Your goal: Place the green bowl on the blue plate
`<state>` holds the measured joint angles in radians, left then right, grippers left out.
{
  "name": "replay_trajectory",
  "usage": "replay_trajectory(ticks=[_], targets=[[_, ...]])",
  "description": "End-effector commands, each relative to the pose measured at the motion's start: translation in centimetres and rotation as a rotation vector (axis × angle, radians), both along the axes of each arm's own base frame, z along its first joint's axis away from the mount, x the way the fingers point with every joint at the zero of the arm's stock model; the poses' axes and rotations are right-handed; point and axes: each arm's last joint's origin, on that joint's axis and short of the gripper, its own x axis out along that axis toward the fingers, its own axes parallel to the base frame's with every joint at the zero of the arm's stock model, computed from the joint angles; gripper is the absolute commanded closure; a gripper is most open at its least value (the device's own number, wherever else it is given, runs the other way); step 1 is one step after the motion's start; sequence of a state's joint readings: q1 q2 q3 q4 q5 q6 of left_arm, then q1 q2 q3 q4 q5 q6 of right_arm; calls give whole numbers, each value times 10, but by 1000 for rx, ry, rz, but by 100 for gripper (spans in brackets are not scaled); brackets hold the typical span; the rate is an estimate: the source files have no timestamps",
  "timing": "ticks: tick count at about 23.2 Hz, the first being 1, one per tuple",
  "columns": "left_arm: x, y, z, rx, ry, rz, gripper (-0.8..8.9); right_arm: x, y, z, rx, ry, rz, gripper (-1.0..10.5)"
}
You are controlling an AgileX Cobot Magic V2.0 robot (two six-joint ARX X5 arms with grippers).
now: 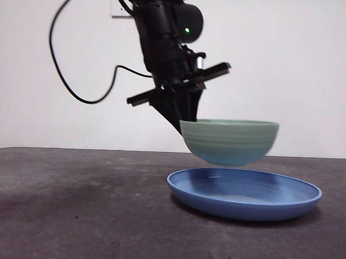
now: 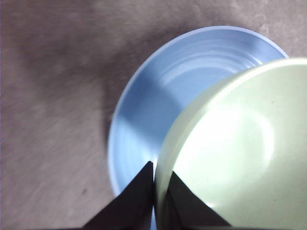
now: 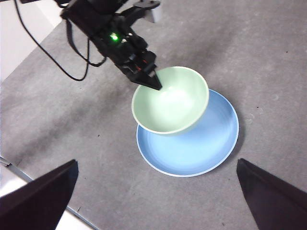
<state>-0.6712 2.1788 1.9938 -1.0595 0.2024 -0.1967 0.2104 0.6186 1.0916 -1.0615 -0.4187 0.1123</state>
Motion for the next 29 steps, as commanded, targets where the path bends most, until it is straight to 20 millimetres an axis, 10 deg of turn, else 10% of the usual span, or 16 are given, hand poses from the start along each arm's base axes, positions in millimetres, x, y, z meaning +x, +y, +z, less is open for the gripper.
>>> replay_trajectory(ticks=[1,19,29], targets=[[5,-12,-15,16,13,-10,804,-1,0,5,8,-12,-2,325],[-1,-28,-37,45,64,-21,796,-1,0,5,10,-7,-3,325],[3,-27,1,-7,12,-2,274,-1,0,5,10,-5,-3,325]])
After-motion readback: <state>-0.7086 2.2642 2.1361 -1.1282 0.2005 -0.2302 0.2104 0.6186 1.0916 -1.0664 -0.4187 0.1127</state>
